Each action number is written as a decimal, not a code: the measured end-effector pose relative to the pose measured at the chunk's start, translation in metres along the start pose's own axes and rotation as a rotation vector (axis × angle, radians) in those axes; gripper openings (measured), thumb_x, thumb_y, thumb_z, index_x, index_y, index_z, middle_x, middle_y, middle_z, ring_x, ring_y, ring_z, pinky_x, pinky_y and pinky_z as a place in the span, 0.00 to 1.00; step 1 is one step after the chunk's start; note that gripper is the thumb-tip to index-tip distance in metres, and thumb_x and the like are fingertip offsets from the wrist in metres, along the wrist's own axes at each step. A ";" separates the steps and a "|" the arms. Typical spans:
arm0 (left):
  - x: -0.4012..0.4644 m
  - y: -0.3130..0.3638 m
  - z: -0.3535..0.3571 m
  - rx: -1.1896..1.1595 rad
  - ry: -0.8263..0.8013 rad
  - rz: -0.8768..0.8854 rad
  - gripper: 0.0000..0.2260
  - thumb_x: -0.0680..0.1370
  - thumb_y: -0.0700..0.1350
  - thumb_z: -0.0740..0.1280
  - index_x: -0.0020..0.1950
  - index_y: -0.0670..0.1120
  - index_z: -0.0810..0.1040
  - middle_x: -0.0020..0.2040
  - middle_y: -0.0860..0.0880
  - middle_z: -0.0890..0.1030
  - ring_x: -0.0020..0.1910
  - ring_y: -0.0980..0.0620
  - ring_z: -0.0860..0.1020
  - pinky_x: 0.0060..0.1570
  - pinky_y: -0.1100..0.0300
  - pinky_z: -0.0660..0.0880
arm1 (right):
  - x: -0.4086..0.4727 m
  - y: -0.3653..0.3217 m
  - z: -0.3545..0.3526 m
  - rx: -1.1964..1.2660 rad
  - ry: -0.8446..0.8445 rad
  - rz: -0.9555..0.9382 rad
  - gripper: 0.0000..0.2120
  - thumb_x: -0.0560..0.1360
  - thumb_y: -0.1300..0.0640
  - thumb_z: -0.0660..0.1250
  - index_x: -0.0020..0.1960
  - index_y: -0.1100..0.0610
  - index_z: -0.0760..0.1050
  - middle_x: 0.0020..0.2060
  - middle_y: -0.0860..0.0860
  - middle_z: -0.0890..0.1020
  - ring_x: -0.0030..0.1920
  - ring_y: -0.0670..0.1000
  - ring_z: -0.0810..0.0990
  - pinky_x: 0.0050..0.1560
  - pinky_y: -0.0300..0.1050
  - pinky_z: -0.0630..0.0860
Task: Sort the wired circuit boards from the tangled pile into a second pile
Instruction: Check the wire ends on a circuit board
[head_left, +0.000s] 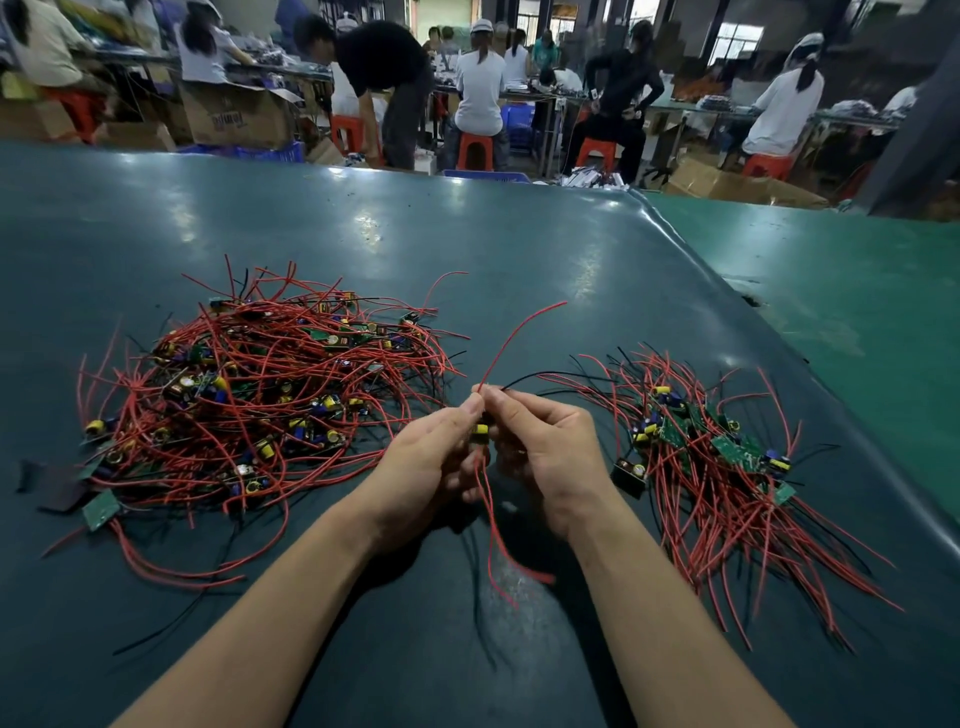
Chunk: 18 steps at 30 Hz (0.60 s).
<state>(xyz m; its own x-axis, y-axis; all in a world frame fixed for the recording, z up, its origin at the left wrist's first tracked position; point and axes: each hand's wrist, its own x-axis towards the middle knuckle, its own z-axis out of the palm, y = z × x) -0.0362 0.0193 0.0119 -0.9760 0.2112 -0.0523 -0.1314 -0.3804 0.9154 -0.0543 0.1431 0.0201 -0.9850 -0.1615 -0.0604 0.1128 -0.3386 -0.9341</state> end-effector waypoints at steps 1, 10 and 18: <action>0.000 -0.001 0.000 0.027 -0.013 0.002 0.13 0.80 0.51 0.61 0.46 0.42 0.71 0.27 0.50 0.65 0.22 0.57 0.63 0.24 0.64 0.65 | 0.000 0.001 0.000 0.003 0.007 -0.012 0.05 0.72 0.57 0.73 0.43 0.58 0.86 0.27 0.55 0.78 0.22 0.50 0.72 0.26 0.39 0.72; -0.003 0.001 -0.004 0.077 -0.112 -0.008 0.16 0.79 0.53 0.62 0.39 0.43 0.76 0.25 0.50 0.63 0.22 0.56 0.60 0.23 0.65 0.60 | 0.002 -0.007 -0.010 -0.102 -0.122 0.080 0.15 0.63 0.46 0.74 0.45 0.54 0.86 0.19 0.48 0.66 0.24 0.47 0.60 0.26 0.36 0.55; -0.004 0.006 -0.004 0.034 -0.129 -0.047 0.13 0.73 0.50 0.68 0.30 0.49 0.73 0.25 0.52 0.65 0.23 0.56 0.60 0.26 0.63 0.56 | 0.007 -0.006 -0.013 -0.063 0.065 -0.074 0.11 0.74 0.52 0.71 0.38 0.57 0.85 0.20 0.47 0.66 0.20 0.44 0.61 0.22 0.34 0.58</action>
<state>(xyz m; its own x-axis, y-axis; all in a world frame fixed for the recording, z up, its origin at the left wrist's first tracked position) -0.0337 0.0121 0.0161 -0.9383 0.3428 -0.0463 -0.1688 -0.3370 0.9262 -0.0631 0.1561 0.0207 -0.9970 -0.0767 -0.0111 0.0328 -0.2884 -0.9570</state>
